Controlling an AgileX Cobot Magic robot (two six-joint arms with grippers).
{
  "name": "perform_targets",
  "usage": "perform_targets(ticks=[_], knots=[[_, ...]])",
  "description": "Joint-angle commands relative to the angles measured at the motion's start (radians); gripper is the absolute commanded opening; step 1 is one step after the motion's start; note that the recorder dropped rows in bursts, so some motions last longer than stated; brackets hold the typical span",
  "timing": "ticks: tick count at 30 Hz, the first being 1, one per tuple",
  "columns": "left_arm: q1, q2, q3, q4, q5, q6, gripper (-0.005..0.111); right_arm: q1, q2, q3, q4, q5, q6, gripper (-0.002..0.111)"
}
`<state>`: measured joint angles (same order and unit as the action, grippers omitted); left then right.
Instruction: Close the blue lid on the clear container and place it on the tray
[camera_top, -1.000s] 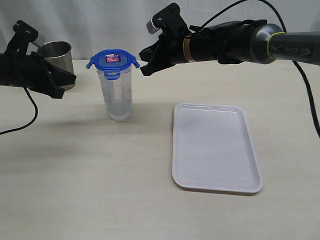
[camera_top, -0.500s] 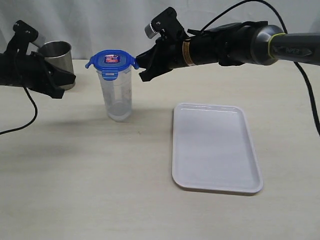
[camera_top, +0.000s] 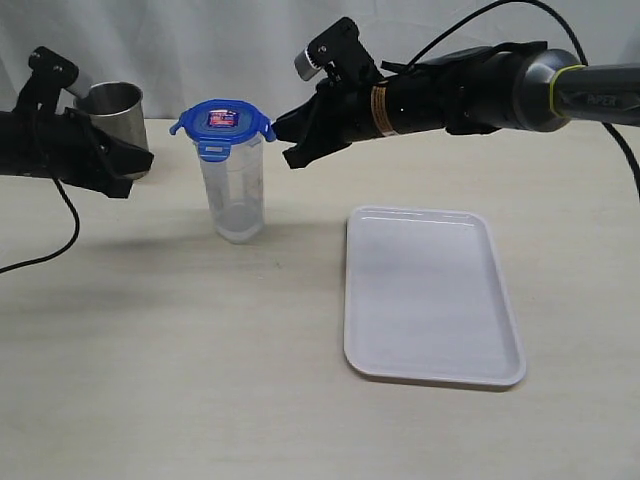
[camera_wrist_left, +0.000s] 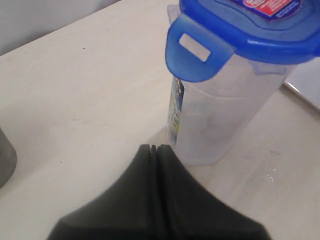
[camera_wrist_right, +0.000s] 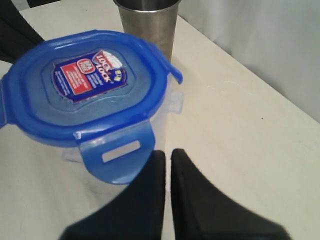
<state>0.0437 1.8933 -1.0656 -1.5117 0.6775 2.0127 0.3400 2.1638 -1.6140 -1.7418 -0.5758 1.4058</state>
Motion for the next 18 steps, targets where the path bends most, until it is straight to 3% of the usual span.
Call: perform_targets(ticks=[1,18], knots=[[0.001,0.012,-0.006,-0.014,0.0,0.008,0.0,-0.005,-0.013,0.004,-0.003,-0.006,-0.001,0.004],[0.001,0.017,-0.006,-0.071,0.009,0.034,0.0,-0.004,-0.019,0.004,-0.003,-0.085,0.021,0.004]])
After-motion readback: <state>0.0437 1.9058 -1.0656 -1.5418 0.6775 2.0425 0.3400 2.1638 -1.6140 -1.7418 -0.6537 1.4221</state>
